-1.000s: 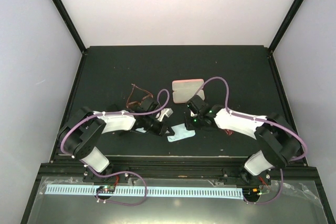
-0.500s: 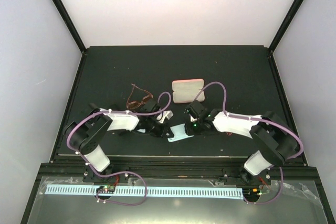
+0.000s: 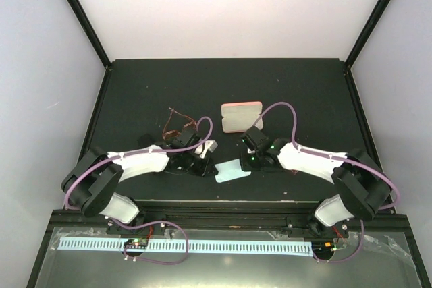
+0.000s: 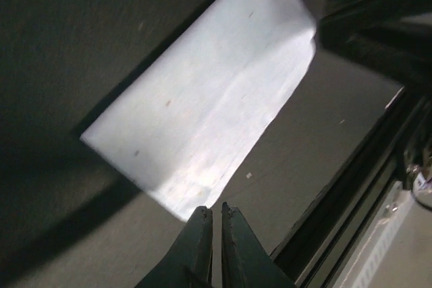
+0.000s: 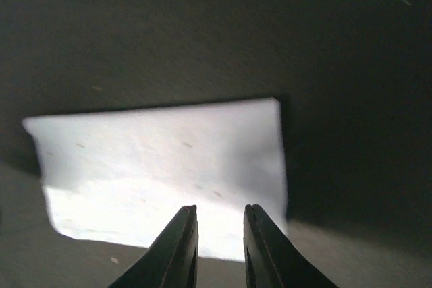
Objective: Organize the sunglasses
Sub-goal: Fold the glasses cleaning cloth at the center of the board, then pick up the glasses cleaning cloth from the center of the board.
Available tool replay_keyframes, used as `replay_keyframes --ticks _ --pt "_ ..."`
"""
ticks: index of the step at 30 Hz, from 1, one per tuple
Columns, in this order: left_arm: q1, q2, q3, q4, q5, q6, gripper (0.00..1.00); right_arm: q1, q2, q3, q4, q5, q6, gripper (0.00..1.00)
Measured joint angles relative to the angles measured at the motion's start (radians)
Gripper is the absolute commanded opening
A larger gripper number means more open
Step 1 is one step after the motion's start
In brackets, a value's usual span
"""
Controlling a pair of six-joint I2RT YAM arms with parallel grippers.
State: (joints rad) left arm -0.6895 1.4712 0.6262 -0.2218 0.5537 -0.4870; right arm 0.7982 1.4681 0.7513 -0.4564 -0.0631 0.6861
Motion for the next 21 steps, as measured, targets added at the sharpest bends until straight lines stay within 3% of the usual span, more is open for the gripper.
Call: replay_keyframes --ticks 11,21 --pt "0.0 0.091 0.065 0.132 -0.062 -0.125 0.05 0.009 0.182 0.101 0.15 -0.119 -0.011 0.19" --pt "0.0 0.152 0.064 0.121 -0.15 -0.145 0.04 0.013 0.219 0.109 0.17 -0.069 -0.006 0.19"
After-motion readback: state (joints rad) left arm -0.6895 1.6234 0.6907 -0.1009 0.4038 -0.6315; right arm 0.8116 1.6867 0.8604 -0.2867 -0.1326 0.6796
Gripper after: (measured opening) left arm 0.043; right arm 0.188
